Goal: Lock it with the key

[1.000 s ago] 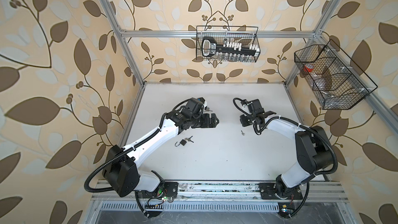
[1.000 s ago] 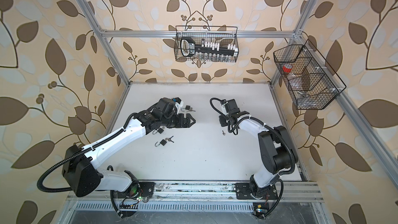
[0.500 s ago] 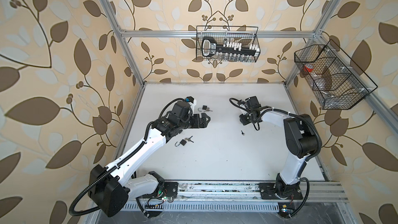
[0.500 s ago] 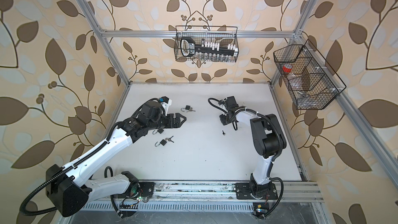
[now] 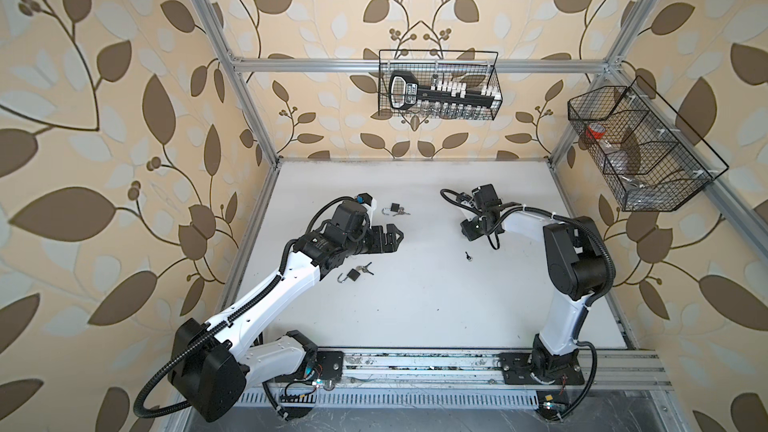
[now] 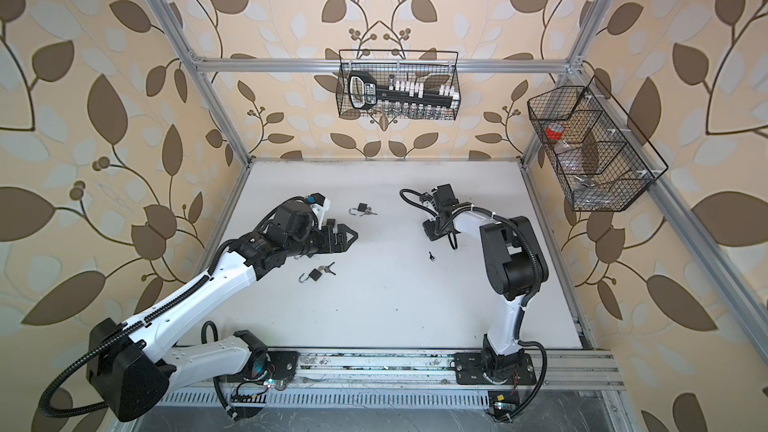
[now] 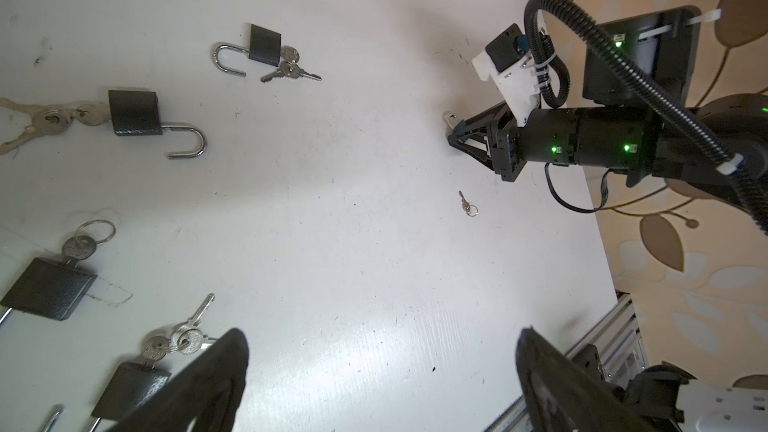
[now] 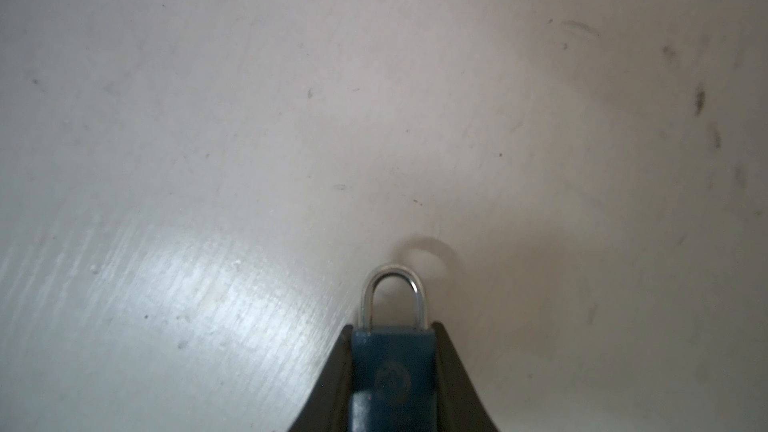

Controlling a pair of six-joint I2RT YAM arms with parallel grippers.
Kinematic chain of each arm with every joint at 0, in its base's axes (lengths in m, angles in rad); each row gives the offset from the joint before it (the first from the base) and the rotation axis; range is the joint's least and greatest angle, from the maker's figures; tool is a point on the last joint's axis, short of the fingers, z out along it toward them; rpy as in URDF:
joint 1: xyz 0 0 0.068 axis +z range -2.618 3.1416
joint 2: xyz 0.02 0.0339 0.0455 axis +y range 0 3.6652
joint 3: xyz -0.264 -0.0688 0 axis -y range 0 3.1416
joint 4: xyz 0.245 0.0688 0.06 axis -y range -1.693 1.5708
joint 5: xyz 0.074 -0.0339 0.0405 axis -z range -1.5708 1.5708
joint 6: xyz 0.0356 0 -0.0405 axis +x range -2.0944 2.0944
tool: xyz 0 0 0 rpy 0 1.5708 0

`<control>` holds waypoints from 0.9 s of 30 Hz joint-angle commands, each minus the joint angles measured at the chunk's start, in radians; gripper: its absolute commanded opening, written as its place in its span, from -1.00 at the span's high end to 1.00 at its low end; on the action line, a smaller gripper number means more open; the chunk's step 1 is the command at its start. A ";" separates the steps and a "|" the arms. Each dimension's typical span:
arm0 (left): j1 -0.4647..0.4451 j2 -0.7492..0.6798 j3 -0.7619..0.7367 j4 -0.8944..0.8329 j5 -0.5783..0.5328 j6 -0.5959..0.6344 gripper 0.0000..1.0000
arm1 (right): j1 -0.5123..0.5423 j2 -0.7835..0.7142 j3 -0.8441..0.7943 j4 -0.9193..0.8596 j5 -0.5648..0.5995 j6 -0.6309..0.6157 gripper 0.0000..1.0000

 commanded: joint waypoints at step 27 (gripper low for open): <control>0.229 -0.167 -0.136 0.129 0.182 -0.116 -0.98 | 0.009 -0.336 -0.174 0.254 -0.105 0.180 0.14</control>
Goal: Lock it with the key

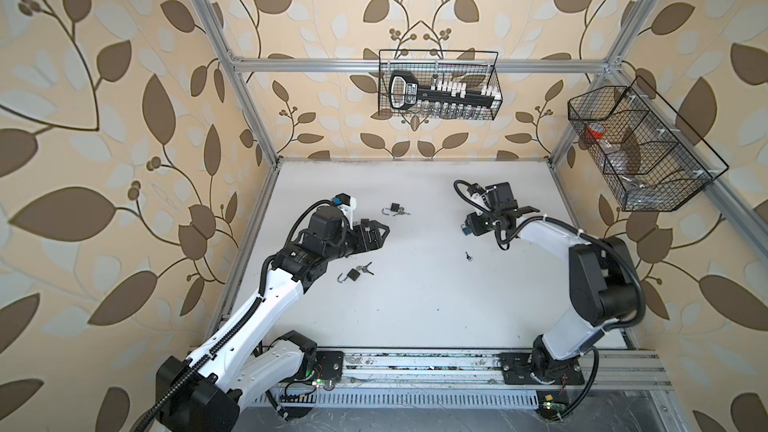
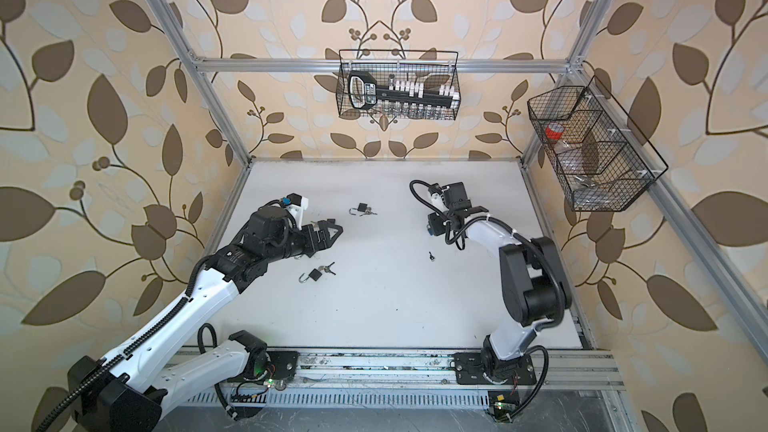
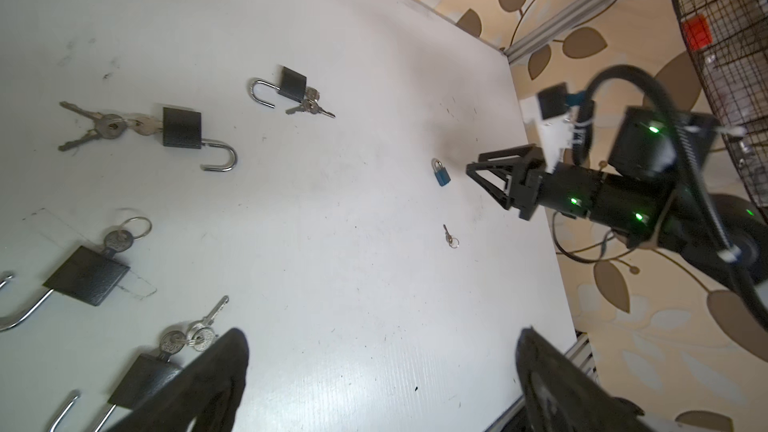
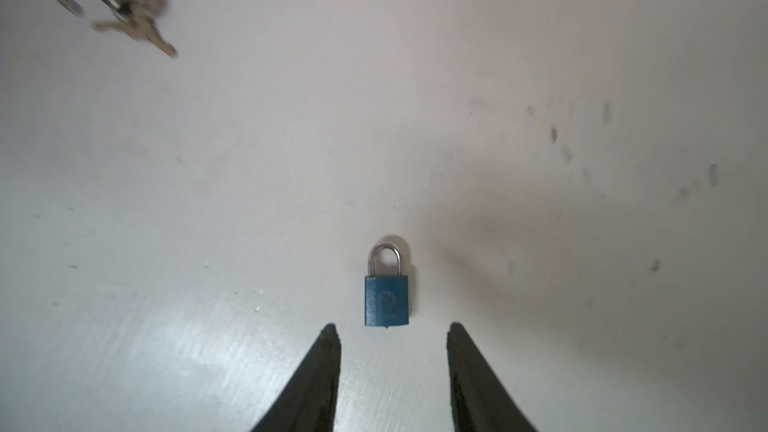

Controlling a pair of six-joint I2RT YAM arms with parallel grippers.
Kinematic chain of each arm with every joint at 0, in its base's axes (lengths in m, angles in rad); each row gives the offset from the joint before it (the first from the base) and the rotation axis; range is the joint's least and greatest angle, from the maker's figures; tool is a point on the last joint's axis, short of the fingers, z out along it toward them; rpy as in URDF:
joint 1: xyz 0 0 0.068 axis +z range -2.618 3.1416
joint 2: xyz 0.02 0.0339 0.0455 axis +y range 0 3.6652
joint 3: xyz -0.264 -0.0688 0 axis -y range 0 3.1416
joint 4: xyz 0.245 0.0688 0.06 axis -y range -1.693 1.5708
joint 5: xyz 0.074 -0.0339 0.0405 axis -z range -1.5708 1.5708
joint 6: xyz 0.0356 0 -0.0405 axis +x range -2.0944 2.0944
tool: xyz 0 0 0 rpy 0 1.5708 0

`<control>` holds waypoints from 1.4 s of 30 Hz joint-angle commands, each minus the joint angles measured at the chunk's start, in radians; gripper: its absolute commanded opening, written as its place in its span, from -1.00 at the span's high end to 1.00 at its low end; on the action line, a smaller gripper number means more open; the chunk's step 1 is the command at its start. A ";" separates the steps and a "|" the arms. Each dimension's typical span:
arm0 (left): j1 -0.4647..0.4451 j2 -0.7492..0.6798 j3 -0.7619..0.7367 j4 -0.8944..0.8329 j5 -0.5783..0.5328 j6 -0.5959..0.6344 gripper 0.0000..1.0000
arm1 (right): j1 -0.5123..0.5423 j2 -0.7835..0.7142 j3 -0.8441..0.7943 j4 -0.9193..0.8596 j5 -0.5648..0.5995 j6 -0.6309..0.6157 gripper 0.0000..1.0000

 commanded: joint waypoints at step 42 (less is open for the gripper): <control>0.761 0.140 -0.160 0.317 0.580 -0.203 -0.98 | 0.323 0.958 1.190 -0.345 -0.130 -0.191 0.06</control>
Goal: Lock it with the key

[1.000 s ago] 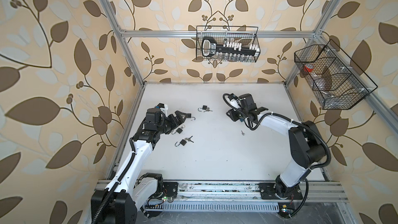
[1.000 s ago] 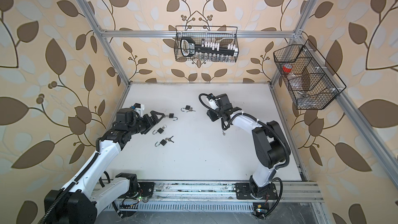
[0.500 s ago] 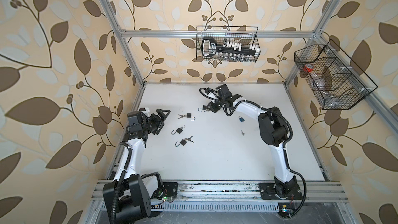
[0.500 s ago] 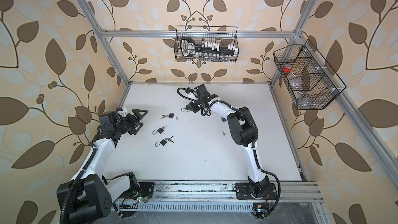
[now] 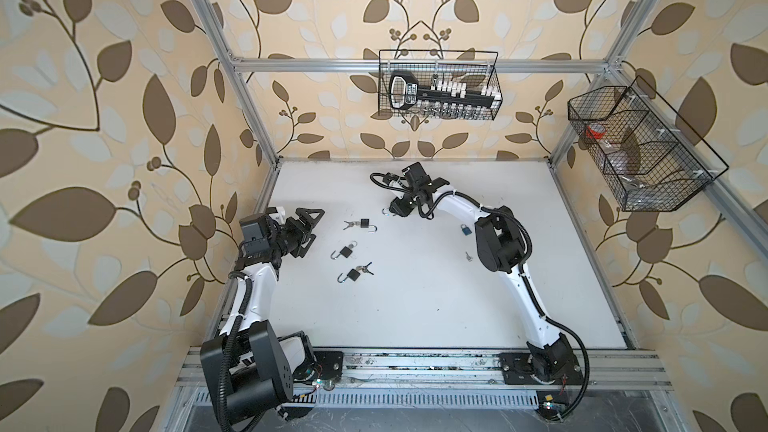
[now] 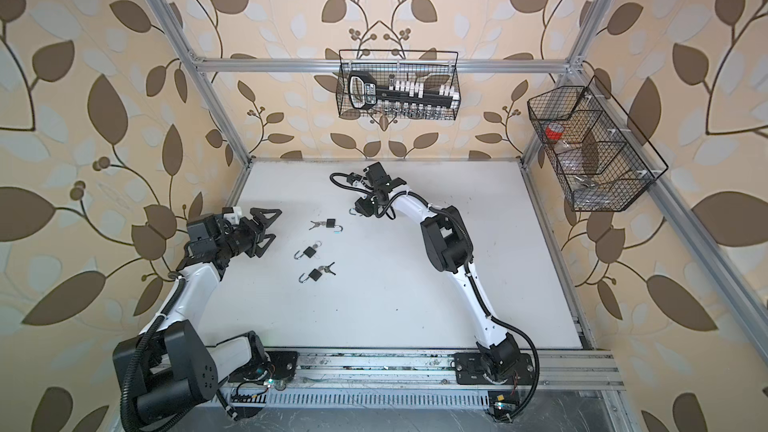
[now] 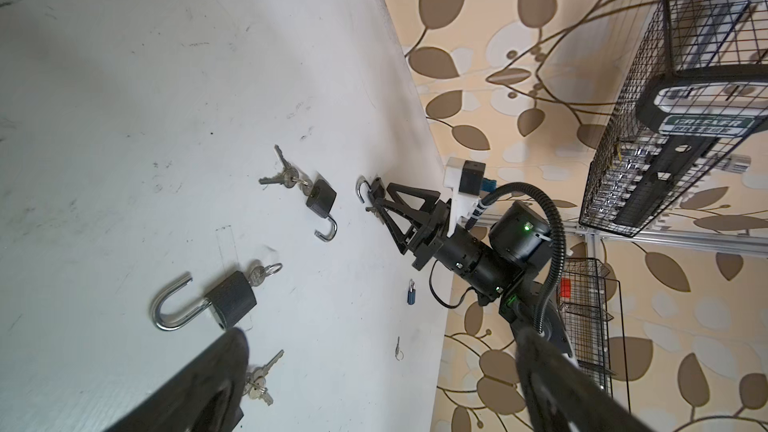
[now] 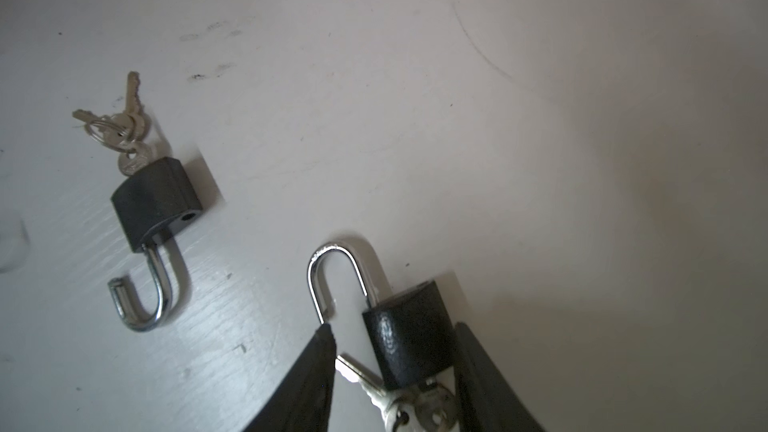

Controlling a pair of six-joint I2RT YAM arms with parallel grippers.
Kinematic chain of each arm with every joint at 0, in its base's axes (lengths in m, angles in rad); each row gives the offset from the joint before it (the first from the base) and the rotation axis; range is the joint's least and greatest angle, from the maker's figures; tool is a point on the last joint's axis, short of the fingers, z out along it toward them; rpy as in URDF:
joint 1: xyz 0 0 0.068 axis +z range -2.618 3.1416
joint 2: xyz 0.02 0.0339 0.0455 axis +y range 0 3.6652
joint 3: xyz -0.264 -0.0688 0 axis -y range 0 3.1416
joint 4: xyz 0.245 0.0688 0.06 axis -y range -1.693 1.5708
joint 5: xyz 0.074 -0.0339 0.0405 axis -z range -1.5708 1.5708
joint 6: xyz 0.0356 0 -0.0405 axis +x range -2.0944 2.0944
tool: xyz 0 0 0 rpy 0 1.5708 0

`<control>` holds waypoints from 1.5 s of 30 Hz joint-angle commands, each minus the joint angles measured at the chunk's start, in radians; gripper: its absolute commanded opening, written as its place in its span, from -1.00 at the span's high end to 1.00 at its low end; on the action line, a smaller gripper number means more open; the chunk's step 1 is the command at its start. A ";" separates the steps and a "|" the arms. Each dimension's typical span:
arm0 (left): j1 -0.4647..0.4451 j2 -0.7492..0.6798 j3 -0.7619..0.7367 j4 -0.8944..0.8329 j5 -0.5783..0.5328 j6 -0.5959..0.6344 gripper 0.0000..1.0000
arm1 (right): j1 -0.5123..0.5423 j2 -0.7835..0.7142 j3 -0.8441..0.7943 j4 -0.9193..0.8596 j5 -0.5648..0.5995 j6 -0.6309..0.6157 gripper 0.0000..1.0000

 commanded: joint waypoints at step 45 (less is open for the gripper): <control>-0.403 -0.127 0.151 -0.133 -0.117 0.202 -0.98 | 0.041 -0.789 -0.973 0.504 0.012 0.340 0.80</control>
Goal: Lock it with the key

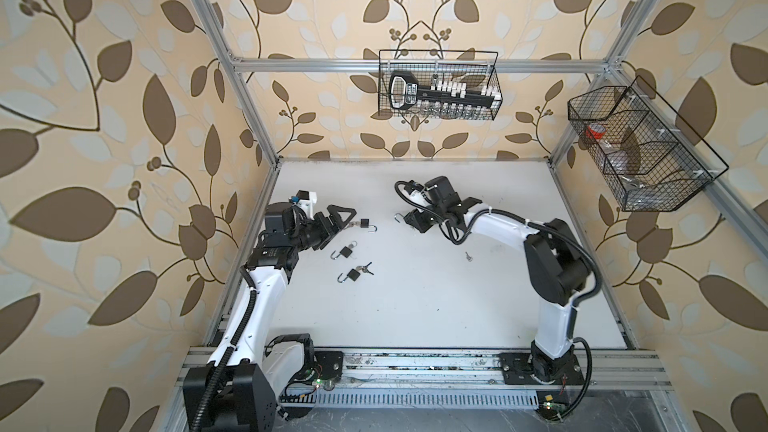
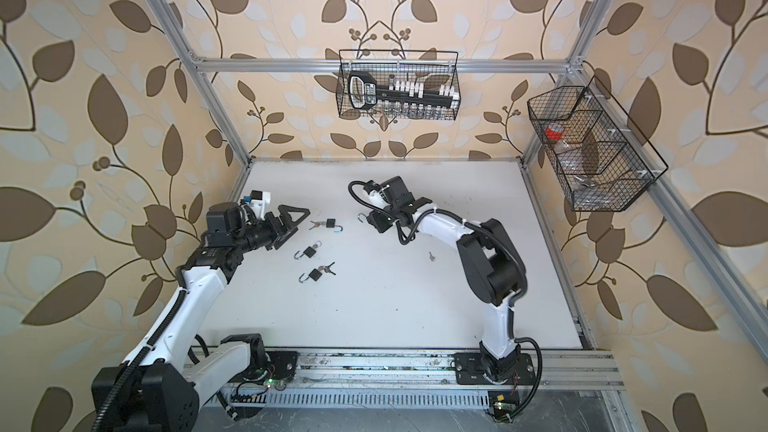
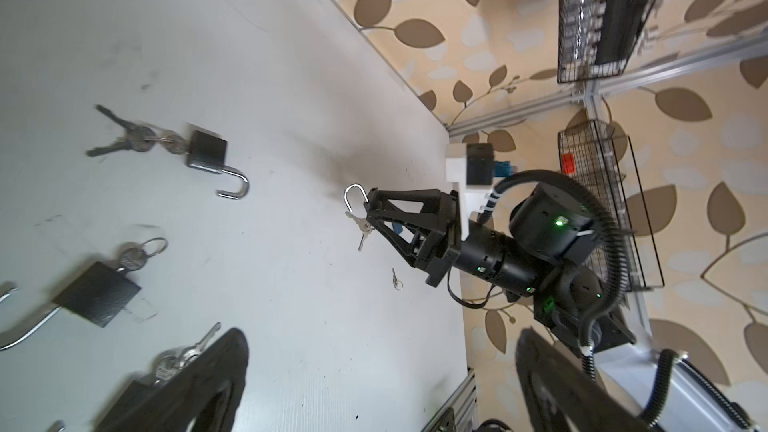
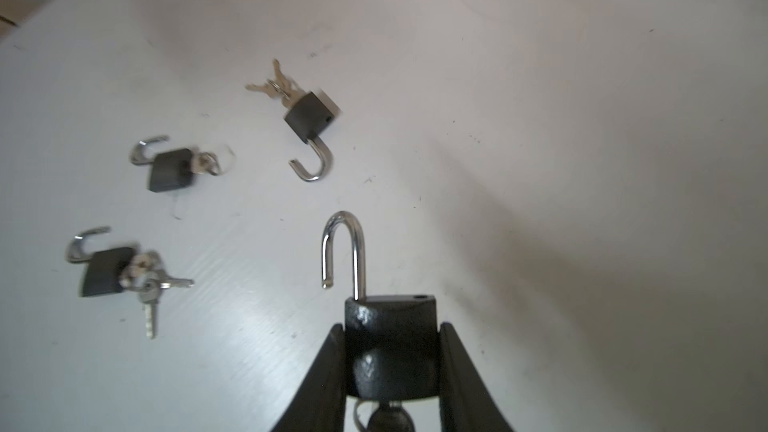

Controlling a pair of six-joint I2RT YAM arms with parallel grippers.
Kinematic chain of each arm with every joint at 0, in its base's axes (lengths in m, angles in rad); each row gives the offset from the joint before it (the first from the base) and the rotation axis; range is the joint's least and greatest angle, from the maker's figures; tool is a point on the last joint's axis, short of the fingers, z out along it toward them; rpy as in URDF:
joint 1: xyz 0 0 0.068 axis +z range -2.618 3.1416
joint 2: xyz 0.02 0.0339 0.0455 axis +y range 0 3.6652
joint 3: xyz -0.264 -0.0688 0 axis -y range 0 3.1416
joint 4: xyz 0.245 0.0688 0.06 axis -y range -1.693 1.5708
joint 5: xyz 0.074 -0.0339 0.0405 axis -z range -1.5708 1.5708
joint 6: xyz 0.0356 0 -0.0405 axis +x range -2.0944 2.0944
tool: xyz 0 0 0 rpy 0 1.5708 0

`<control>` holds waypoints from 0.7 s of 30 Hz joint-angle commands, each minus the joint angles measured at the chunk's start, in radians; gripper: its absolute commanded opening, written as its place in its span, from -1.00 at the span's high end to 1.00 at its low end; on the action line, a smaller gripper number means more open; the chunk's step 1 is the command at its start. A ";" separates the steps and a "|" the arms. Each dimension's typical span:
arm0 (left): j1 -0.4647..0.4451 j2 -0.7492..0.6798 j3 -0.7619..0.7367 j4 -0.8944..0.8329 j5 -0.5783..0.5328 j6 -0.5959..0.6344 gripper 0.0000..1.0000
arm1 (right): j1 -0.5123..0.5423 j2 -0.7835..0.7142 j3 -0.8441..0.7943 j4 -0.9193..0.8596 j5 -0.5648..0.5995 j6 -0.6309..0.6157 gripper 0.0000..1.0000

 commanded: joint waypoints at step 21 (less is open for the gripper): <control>-0.432 0.059 0.072 0.196 0.004 0.095 -0.80 | 0.029 -0.840 -0.755 0.343 -0.116 0.105 1.00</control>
